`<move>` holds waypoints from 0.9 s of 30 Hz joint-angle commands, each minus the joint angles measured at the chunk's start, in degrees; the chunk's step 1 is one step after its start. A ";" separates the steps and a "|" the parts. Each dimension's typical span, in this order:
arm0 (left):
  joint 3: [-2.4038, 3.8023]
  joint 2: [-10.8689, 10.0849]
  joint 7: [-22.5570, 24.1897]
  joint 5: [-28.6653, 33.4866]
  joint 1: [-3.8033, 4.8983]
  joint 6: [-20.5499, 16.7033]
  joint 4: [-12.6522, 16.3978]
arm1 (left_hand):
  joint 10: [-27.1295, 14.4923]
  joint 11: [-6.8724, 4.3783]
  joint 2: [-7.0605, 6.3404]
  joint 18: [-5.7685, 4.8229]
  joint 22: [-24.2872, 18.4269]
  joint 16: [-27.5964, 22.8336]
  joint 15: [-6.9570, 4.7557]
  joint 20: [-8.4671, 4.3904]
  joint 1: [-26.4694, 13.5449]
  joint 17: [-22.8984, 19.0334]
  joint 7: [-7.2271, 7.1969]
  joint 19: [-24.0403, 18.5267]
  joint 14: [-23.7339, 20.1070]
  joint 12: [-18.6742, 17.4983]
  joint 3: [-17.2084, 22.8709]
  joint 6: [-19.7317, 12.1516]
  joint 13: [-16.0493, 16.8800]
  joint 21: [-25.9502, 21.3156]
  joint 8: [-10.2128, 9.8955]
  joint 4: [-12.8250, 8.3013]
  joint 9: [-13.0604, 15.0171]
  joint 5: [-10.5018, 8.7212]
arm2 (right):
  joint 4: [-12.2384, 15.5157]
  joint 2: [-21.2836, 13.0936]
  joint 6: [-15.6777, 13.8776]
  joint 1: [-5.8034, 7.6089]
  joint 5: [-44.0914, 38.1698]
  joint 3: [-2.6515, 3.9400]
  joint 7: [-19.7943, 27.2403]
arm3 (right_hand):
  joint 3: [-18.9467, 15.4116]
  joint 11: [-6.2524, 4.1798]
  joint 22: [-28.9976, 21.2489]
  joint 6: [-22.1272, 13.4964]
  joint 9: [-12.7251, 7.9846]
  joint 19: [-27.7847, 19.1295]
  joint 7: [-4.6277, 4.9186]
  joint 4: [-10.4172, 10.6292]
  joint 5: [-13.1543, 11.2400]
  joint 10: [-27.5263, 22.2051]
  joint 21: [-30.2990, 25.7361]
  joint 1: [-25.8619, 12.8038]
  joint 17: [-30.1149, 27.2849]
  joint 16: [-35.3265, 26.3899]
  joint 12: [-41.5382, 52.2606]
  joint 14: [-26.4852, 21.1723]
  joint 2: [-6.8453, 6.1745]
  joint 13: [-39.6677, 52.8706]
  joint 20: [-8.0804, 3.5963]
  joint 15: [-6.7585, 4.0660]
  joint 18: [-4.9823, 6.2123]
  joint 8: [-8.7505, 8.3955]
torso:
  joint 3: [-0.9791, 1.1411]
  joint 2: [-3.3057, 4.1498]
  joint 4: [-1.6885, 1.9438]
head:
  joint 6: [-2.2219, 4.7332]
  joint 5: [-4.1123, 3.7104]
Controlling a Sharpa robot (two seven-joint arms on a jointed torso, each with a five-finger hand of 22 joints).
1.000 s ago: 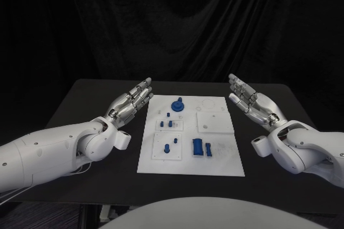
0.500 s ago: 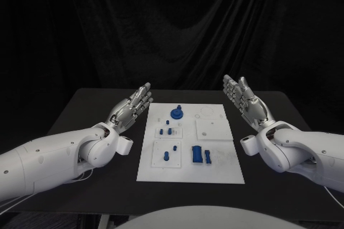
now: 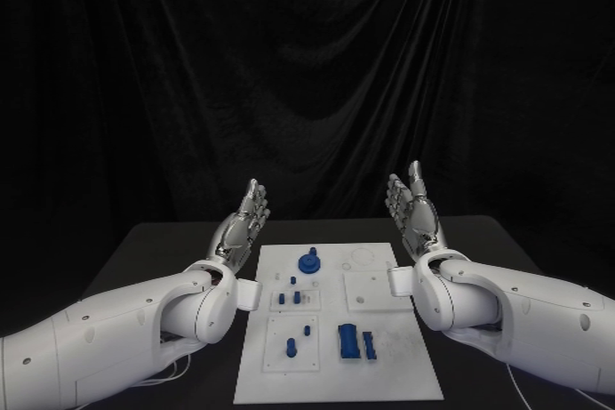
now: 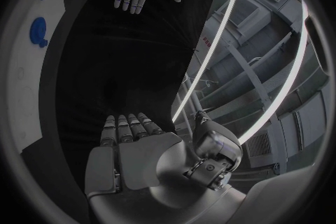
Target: Assemble the parts on the task board
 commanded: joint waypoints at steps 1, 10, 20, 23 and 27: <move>0.78 0.42 -2.58 2.83 -0.27 -12.19 0.81 | -0.10 0.69 -4.86 -1.19 -0.06 -0.20 0.60 -0.42 -7.70 -0.09 0.41 0.17 -0.02 -0.18 2.21 -0.41 -0.06 -0.20 -0.32 -5.20 -0.07 -1.36 | -0.25 0.14 -3.92 -0.18 4.67 0.15 -1.96 | 0.14 0.19 -0.06 0.02 -0.06 -0.02 0.24 0.00 -0.20 0.00 -0.20 -0.35 -0.06 -0.36 -0.21 -0.02 0.07 -0.06 -0.29 -0.30 -0.41 -0.20 | 0.27 -0.04 -0.70 | 1.46 0.07; 2.27 0.98 -3.68 3.73 -0.55 -17.31 1.65 | -0.10 0.69 -4.86 -1.19 -0.06 -0.20 0.60 -0.42 -13.16 -0.09 0.41 0.17 -0.02 -0.18 6.97 -0.41 -0.06 -0.20 -0.32 -5.20 -0.07 -1.36 | -0.25 0.14 -3.92 -0.18 4.67 0.15 -1.96 | 0.14 0.19 -0.06 0.02 -0.06 -0.02 0.24 0.00 -0.20 0.00 -0.20 -0.35 -0.06 -0.36 -0.21 -0.02 0.07 -0.06 -0.29 -0.30 -0.41 -0.20 | 0.30 -0.04 -0.79 | 1.82 0.09; 2.27 0.98 -3.68 3.73 -0.55 -17.31 1.65 | -0.10 0.69 -4.86 -1.19 -0.06 -0.20 0.60 -0.42 -16.98 -0.09 0.41 0.17 -0.02 -0.18 6.97 -0.41 -0.06 -0.20 -0.32 -5.20 -0.07 -1.36 | -0.25 0.14 -3.92 -0.18 4.67 0.15 -1.96 | 0.14 0.19 -0.06 0.02 -0.06 -0.02 0.24 0.00 -0.20 0.00 -0.20 -0.35 -0.06 -0.36 -0.21 -0.02 0.07 -0.06 -0.29 -0.30 -0.41 -0.20 | 0.30 -0.04 -0.79 | 1.82 0.09; 2.27 0.98 -3.68 3.73 -0.55 -17.31 1.65 | -0.10 0.69 -4.86 -1.19 -0.06 -0.20 0.60 -0.42 -17.85 -0.09 0.41 0.17 -0.02 -0.18 6.97 -0.41 -0.06 -0.20 -0.32 -5.20 -0.07 -1.36 | -0.25 0.14 -3.92 -0.18 4.67 0.15 -1.96 | 0.14 0.19 -0.06 0.02 -0.06 -0.02 0.24 0.00 -0.20 0.00 -0.20 -0.35 -0.06 -0.36 -0.21 -0.02 0.07 -0.06 -0.29 -0.30 -0.41 -0.20 | 0.30 -0.04 -0.79 | 1.82 0.09; 2.27 0.98 -3.68 3.73 -0.55 -17.31 1.65 | -0.10 0.69 -4.86 -1.19 -0.06 -0.20 0.60 -0.42 -24.68 -0.09 0.41 0.17 -0.02 -0.18 6.97 -0.41 -0.06 -0.20 -0.32 -5.20 -0.07 -1.36 | -0.25 0.14 -3.92 -0.18 4.67 0.15 -1.96 | 0.14 0.19 -0.06 0.02 -0.06 -0.02 0.24 0.00 -0.20 0.00 -0.20 -0.35 -0.06 -0.36 -0.21 -0.02 0.07 -0.06 -0.29 -0.30 -0.41 -0.20 | 0.30 -0.04 -0.79 | 1.82 0.09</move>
